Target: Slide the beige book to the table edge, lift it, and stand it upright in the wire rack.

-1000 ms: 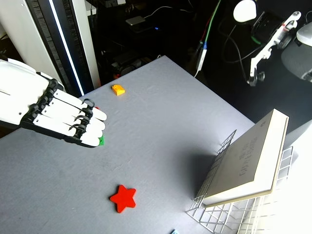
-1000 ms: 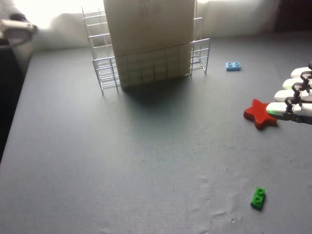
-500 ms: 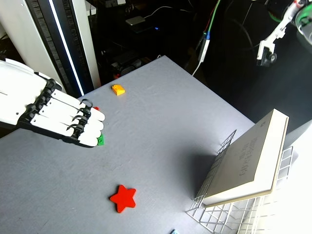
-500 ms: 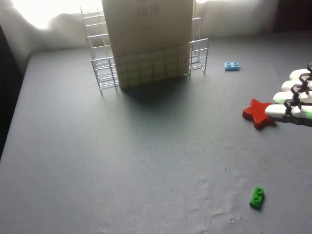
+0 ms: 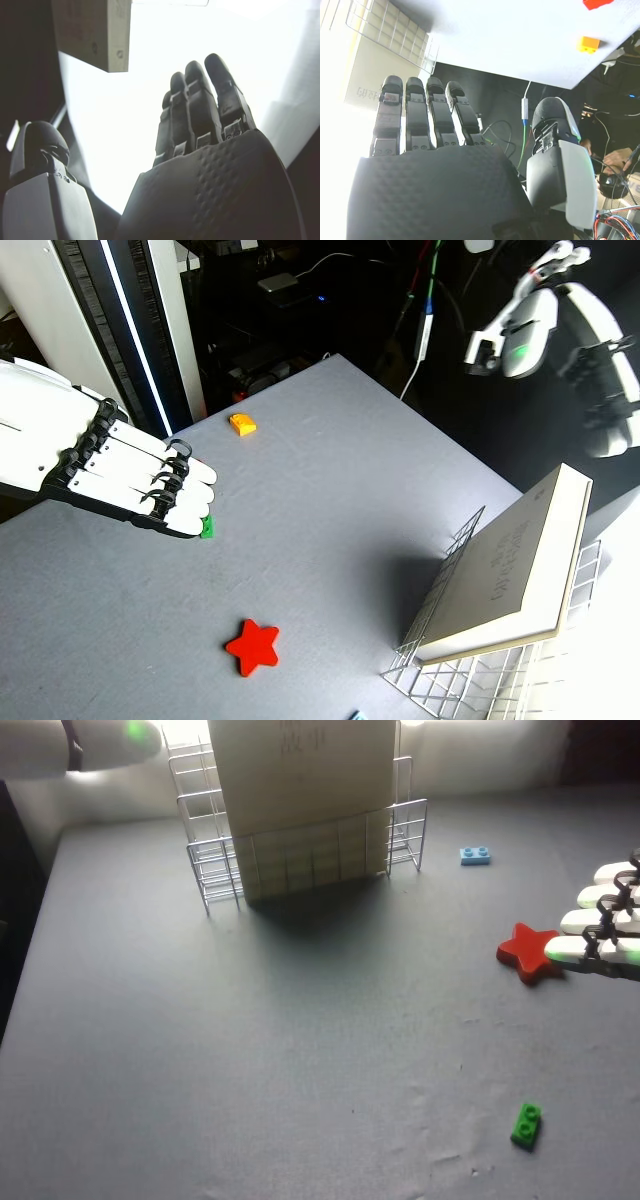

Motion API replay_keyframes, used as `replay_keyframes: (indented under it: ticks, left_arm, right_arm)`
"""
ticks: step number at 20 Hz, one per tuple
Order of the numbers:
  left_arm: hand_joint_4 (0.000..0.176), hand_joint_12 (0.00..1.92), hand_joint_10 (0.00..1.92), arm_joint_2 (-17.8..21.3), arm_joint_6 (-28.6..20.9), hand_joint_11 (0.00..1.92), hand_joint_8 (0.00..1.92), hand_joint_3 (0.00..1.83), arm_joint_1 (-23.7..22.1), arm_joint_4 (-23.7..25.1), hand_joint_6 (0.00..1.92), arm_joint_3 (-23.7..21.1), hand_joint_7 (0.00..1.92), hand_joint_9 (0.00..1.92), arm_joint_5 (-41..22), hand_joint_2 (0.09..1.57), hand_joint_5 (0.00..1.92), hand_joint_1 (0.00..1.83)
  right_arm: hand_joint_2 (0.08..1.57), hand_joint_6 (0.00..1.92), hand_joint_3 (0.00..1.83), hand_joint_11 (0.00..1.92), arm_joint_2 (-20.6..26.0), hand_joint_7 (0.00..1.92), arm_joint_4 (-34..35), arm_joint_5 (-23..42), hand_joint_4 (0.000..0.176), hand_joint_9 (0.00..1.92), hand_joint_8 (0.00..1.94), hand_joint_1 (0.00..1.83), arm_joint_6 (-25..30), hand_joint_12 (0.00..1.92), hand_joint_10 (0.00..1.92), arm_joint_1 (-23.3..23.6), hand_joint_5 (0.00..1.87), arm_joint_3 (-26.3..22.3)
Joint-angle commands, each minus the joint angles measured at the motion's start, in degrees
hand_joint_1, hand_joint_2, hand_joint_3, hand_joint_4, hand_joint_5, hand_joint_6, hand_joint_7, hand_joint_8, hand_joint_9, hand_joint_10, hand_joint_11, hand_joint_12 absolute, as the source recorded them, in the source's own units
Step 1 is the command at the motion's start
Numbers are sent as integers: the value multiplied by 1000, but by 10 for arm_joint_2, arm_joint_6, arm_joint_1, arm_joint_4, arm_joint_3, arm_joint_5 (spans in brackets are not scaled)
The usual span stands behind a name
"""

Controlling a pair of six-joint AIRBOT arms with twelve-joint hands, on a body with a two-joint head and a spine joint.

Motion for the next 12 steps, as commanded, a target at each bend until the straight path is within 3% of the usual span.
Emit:
replay_keyframes:
  ticks: [1,2,3,4,6,7,8,9,10,11,12]
  left_arm:
    - [0,932,51,8,-5,0,41,2,-1,8,25,-7,559,533,81,924,397,620]
    - [0,932,51,11,-5,0,41,2,3,8,25,-14,559,533,86,924,397,620]
    - [0,1069,207,15,-5,28,191,1,8,8,14,-25,543,522,90,940,428,597]
    - [0,1113,404,19,-5,25,456,0,17,8,14,-34,443,444,99,945,434,556]
    - [0,1237,918,21,-5,20,1026,1,29,8,70,-48,269,293,112,941,482,605]
    - [0,1316,1130,22,-5,68,1213,0,35,8,136,-53,271,287,114,924,533,637]
    - [0,1432,1300,22,-5,60,1353,0,44,8,556,-58,236,247,118,939,389,622]
    - [0,1432,1300,22,-5,60,1353,0,52,8,556,-62,236,247,123,939,389,622]
    - [0,1729,1570,22,-5,46,1524,0,59,8,1056,-65,241,223,128,937,271,624]
    - [0,1883,1842,22,-5,125,1769,3,65,8,1367,-66,224,221,132,953,251,600]
    - [0,1913,1905,22,-5,314,1891,2,69,8,1581,-66,315,354,135,959,323,588]
  right_arm:
    - [1156,19,4,19,4,119,13,-6,0,60,15,0,-1,8,14,4,134,-1]
    - [1156,19,4,19,4,119,13,-6,0,60,15,0,-1,8,14,4,134,-1]
    - [1174,14,2,12,4,357,13,-6,0,282,12,43,-1,438,18,4,305,-1]
    - [1174,19,0,2,4,465,13,-6,0,391,25,96,-2,738,40,4,369,-1]
    - [1168,27,0,0,4,597,13,-6,0,531,48,126,-2,1023,86,4,444,-1]
    - [1174,36,0,0,4,649,13,-6,0,581,60,123,-2,1140,113,4,487,-1]
    - [1177,25,0,0,4,719,13,-6,0,579,94,138,-2,1297,312,3,590,-1]
    - [1177,25,0,0,4,719,13,-6,0,579,94,138,-2,1297,312,3,590,-1]
    - [1183,142,0,20,4,625,13,-6,0,399,730,183,-2,1673,1154,3,720,-1]
    - [1203,721,2,162,4,562,13,-6,0,399,1171,174,-2,1871,1490,3,633,-1]
    - [1227,1337,3,338,4,524,13,-6,0,440,1693,162,-2,1911,1835,3,554,-1]
